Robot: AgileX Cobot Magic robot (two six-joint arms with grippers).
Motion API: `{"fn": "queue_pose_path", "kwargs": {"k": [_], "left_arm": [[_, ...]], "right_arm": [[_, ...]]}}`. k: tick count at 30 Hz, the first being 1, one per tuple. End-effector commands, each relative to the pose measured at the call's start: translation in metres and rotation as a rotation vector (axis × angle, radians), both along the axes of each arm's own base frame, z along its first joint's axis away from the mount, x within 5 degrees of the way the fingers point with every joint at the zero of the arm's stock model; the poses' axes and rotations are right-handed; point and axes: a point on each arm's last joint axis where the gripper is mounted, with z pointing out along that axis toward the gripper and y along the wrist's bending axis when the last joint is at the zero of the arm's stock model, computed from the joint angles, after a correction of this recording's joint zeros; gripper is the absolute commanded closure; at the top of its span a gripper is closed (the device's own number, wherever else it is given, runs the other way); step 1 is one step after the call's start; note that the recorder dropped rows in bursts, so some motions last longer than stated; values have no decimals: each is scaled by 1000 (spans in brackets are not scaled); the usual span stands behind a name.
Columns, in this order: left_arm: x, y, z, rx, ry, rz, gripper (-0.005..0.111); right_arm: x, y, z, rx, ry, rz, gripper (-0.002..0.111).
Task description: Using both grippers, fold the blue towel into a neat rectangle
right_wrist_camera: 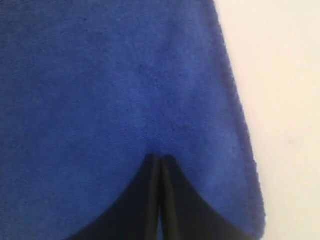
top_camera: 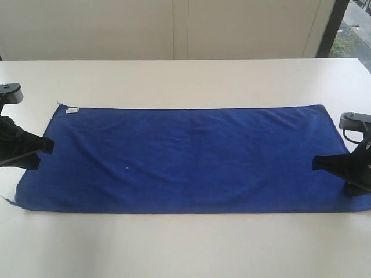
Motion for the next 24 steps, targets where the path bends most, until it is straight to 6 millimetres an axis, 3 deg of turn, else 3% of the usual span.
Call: {"fn": "queue_pose_path", "kwargs": {"k": [1,17,24], "left_arm": [[-1,-1,-1,-16,11,9,107],[-2,-1,-1,-16,13,8,107],[-2,-1,0,-18,17,5,107]], "right_arm": [[-13,0,-9,-2,137,6,108],[-8,-3,-6,-25,101,-4,108],[-4,-3,23,-43,-17,-8,108]]}}
